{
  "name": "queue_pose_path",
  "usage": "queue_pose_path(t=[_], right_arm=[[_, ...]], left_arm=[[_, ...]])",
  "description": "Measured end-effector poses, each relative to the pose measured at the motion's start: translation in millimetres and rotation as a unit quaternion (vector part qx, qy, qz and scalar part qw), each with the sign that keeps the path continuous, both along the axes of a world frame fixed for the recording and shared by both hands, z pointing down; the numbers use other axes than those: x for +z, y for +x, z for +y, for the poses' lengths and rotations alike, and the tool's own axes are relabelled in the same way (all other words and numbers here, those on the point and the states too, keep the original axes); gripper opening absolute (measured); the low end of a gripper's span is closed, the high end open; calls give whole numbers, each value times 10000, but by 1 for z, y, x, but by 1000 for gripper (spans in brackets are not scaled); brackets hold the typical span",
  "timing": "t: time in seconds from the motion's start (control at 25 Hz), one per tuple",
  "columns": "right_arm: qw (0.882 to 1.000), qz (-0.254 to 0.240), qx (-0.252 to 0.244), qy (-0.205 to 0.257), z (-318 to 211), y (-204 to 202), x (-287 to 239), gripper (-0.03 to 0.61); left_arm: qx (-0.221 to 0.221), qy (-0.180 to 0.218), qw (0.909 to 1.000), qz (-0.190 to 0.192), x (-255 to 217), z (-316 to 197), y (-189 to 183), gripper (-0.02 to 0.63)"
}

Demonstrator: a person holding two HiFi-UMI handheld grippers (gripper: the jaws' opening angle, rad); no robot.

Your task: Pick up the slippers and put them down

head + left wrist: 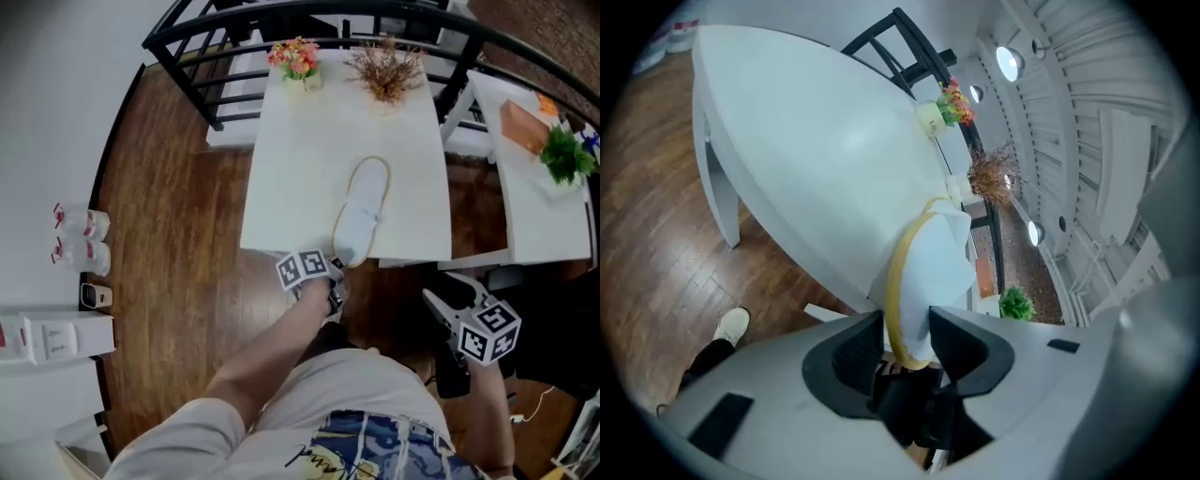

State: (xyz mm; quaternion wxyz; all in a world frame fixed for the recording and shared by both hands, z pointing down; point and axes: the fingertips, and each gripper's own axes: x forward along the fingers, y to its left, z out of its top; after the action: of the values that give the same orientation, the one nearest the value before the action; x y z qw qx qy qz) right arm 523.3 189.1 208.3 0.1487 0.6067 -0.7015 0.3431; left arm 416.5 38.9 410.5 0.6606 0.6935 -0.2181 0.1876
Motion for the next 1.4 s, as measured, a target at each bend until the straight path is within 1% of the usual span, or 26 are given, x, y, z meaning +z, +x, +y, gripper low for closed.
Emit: queue_pose_path(t=[0.08, 0.24, 0.32, 0.52, 0.64, 0.8, 0.92, 1.04, 1.16, 1.28, 1.4], right_arm=[[10000, -16, 21, 8, -3, -1, 0, 229], [10000, -45, 86, 0, -8, -1, 2, 224], [10000, -37, 86, -7, -10, -5, 2, 224], [10000, -27, 77, 22, -21, -14, 2, 224], [10000, -28, 51, 66, -30, -23, 2, 224], [9999, -31, -25, 121, -36, -41, 4, 224], [9995, -37, -279, 119, -35, -60, 8, 224], [9982, -23, -585, 121, -30, -77, 7, 224], [9961, 1, -856, 207, -27, -100, -6, 216], [9934, -16, -1113, 286, -15, -123, -16, 216], [9910, -38, -1298, 322, -2, -139, -14, 216]], left_arm=[[-26, 29, 9999, 105, -8, -2, 0, 100], [-34, 198, 9993, 330, -24, -12, 10, 51], [1, 369, 9986, 390, -33, -20, 12, 43], [180, 975, 9933, 587, -64, -41, 9, 35], [163, 1189, 9902, 719, -78, -56, -2, 34], [18, 1441, 9853, 916, -100, -72, -26, 34], [-219, 1707, 9803, 965, -117, -83, -53, 34], [-538, 2014, 9734, 952, -138, -91, -92, 34], [-996, 2207, 9661, 894, -162, -95, -146, 34], [-1458, 2344, 9580, 774, -180, -87, -204, 34], [-1732, 2540, 9492, 679, -193, -78, -250, 34]])
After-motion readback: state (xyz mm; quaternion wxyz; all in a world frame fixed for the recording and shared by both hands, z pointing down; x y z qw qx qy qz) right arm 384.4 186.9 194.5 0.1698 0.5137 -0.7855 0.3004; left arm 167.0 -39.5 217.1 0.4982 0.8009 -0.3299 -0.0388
